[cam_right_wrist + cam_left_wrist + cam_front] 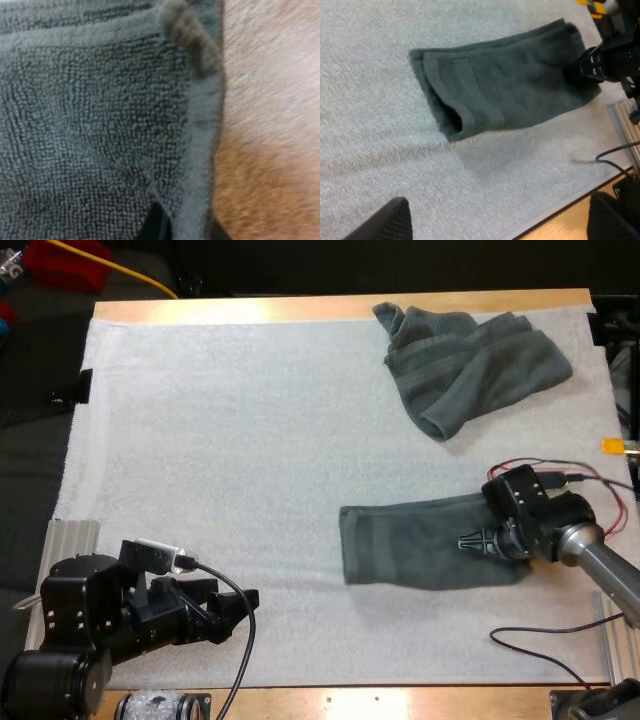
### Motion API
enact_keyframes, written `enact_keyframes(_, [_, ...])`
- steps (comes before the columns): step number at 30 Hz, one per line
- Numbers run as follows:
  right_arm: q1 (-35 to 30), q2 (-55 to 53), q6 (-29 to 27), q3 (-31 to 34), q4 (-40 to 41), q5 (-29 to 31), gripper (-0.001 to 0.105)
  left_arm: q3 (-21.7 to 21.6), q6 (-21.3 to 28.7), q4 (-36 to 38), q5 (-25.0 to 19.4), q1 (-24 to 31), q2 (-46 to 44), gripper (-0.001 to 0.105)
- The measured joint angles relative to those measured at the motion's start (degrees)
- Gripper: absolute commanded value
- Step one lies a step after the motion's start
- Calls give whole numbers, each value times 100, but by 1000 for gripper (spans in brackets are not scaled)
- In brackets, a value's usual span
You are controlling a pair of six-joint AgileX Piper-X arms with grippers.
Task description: Pick towel from pile, fold and stack
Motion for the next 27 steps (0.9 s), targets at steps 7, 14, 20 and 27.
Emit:
enact_keyframes(7, [0,-18,-31,-495,596,192,1,0,0,0,227,0,0,69])
enact_keyframes(14, [0,-18,207,-886,806,-912,1,0,0,0,243,0,0,69])
enact_keyframes(20, [110,-18,629,-893,758,-1754,1,0,0,0,253,0,0,69])
enact_keyframes(27, [640,-18,1181,-893,187,-2185,1,0,0,0,254,0,0,69])
